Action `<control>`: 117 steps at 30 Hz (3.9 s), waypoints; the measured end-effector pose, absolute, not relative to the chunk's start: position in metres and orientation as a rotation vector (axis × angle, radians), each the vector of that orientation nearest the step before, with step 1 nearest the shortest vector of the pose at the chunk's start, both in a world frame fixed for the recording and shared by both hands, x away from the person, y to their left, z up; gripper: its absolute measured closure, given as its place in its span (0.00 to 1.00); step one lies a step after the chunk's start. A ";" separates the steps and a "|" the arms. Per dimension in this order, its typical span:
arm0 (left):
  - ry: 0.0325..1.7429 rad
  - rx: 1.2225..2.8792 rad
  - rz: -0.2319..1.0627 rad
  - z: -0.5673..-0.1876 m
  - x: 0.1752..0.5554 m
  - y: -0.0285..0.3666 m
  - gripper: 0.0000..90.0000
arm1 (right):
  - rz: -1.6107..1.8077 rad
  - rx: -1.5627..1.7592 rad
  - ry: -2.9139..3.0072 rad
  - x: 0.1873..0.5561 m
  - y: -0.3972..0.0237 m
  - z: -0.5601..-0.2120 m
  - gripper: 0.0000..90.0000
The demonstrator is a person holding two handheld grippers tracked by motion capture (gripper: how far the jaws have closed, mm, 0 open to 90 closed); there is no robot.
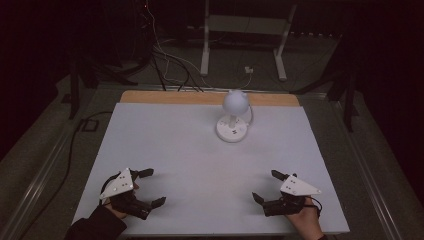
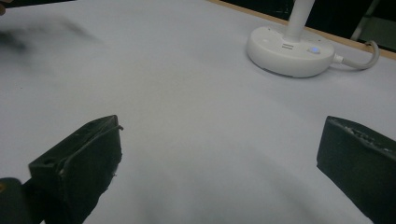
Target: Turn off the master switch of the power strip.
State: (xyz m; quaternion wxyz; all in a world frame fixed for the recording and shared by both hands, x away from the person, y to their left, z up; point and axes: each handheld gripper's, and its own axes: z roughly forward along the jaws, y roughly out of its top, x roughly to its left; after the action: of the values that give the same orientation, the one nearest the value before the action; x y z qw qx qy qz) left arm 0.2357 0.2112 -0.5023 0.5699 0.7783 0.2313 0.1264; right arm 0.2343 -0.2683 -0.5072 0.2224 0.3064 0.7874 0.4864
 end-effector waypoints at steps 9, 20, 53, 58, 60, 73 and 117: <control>0.549 1.823 0.295 -0.502 0.235 0.211 0.00 | 1.342 0.856 2.204 0.234 -0.266 -0.506 0.00; 0.555 1.816 0.289 -0.502 0.236 0.212 0.00 | 1.316 0.852 2.261 0.234 -0.262 -0.506 0.00; 0.542 1.820 0.289 -0.502 0.235 0.211 0.00 | 1.335 0.910 2.275 0.240 -0.247 -0.467 0.00; 0.546 1.817 0.287 -0.502 0.235 0.211 0.00 | 1.347 0.909 2.266 0.246 -0.244 -0.460 0.00; 0.545 1.816 0.287 -0.502 0.235 0.211 0.00 | 1.340 0.900 2.262 0.247 -0.242 -0.458 0.00; 0.549 1.813 0.285 -0.502 0.235 0.212 0.00 | 1.351 0.863 2.236 0.263 -0.232 -0.439 0.00; 0.546 1.803 0.278 -0.501 0.235 0.212 0.00 | 1.401 0.977 2.149 0.359 -0.218 -0.426 0.00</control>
State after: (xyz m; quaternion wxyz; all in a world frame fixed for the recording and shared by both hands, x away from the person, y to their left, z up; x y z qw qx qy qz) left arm 0.2348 0.2123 -0.5006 0.5799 0.7713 0.2337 0.1188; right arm 0.3591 -0.2184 -0.4256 0.1971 0.3490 0.7675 0.5002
